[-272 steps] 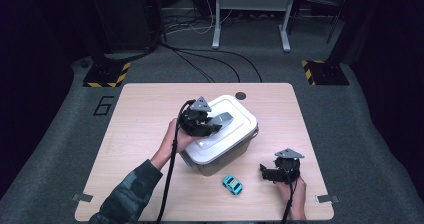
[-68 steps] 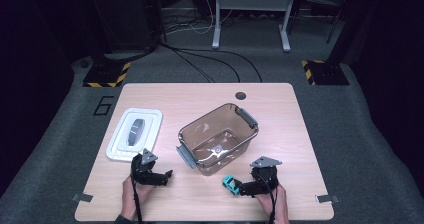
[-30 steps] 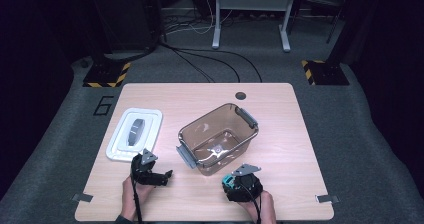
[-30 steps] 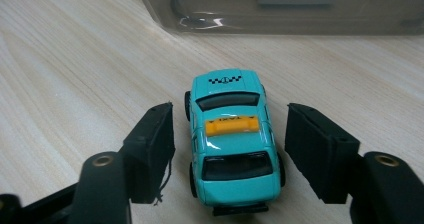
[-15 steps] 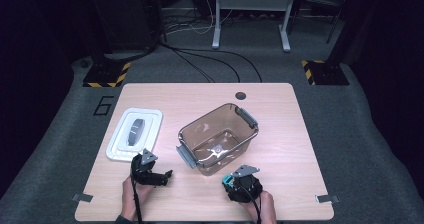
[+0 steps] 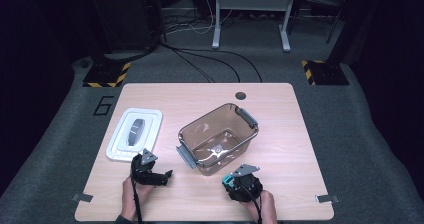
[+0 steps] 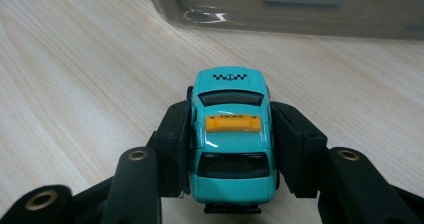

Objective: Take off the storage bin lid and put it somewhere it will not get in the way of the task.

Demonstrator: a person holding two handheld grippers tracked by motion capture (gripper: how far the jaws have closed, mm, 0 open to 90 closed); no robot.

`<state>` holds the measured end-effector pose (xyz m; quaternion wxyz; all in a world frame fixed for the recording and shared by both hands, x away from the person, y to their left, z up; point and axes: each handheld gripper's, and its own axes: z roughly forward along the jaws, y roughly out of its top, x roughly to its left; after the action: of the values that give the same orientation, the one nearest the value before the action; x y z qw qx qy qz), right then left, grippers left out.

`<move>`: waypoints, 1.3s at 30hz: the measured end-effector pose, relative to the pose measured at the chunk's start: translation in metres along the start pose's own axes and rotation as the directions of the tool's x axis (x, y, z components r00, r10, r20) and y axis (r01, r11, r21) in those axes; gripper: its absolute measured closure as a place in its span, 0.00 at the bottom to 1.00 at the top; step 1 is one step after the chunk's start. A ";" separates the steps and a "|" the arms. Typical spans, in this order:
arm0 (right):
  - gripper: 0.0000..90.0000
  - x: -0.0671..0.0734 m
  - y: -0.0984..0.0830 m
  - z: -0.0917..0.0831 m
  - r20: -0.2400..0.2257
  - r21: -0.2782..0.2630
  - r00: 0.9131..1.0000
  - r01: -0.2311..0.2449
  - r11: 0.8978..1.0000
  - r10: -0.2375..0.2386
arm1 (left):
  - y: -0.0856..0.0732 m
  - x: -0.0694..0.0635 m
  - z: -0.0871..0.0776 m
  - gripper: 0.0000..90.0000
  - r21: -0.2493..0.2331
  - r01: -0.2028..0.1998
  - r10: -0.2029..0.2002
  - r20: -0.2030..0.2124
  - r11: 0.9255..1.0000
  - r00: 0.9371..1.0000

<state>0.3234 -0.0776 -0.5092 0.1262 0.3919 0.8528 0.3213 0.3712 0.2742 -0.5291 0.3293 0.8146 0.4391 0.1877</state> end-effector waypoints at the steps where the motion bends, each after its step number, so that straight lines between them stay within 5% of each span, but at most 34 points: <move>1: 0.58 0.000 0.000 0.000 0.003 0.000 1.000 -0.001 1.000 0.001 | 0.000 0.000 0.000 0.01 0.000 0.000 0.000 0.000 1.000 1.000; 24: 0.58 -0.025 0.007 -0.012 0.057 -0.007 0.998 -0.029 1.000 0.029 | 0.000 0.000 0.000 0.01 0.000 0.000 0.000 -0.001 1.000 1.000; 39: 0.58 -0.062 0.013 -0.024 0.106 -0.010 0.991 -0.081 0.997 0.082 | 0.000 0.000 0.000 0.01 0.000 -0.001 0.001 -0.001 1.000 1.000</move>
<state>0.3606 -0.1280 -0.4852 0.1595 0.4426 0.8272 0.3072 0.3712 0.2742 -0.5291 0.3290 0.8147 0.4387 0.1884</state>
